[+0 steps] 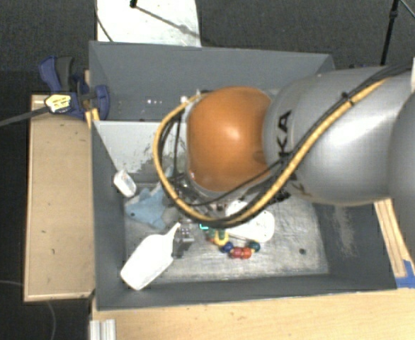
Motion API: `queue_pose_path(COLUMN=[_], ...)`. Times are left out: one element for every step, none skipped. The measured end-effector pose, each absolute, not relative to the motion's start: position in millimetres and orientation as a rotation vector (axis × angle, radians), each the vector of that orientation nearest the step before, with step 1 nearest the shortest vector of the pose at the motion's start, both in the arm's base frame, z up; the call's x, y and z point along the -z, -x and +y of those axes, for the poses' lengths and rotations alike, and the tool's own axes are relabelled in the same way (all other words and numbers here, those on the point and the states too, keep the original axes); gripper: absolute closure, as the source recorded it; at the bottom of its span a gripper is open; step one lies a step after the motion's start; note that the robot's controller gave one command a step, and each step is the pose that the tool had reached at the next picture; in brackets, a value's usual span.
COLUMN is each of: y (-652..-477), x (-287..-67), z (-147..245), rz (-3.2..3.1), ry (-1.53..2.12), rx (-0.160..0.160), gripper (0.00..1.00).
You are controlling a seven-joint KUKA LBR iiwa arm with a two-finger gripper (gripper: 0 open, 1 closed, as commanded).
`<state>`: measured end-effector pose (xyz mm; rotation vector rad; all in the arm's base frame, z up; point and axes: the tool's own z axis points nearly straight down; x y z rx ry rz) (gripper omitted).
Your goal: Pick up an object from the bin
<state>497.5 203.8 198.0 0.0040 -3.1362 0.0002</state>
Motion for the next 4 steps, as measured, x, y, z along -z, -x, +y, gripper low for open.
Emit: queue_pose_path(y=[-499.6,-479.8,-479.9,-528.6], x=[-202,-86,-86,-76], z=[203,204,204,229], rz=[-3.143,-3.141,-3.141,-3.138], ry=[0.003,0.085,0.086,0.13], rx=[0.003,0.002,0.002,0.0], gripper=[0.0,1.0,1.0,1.0])
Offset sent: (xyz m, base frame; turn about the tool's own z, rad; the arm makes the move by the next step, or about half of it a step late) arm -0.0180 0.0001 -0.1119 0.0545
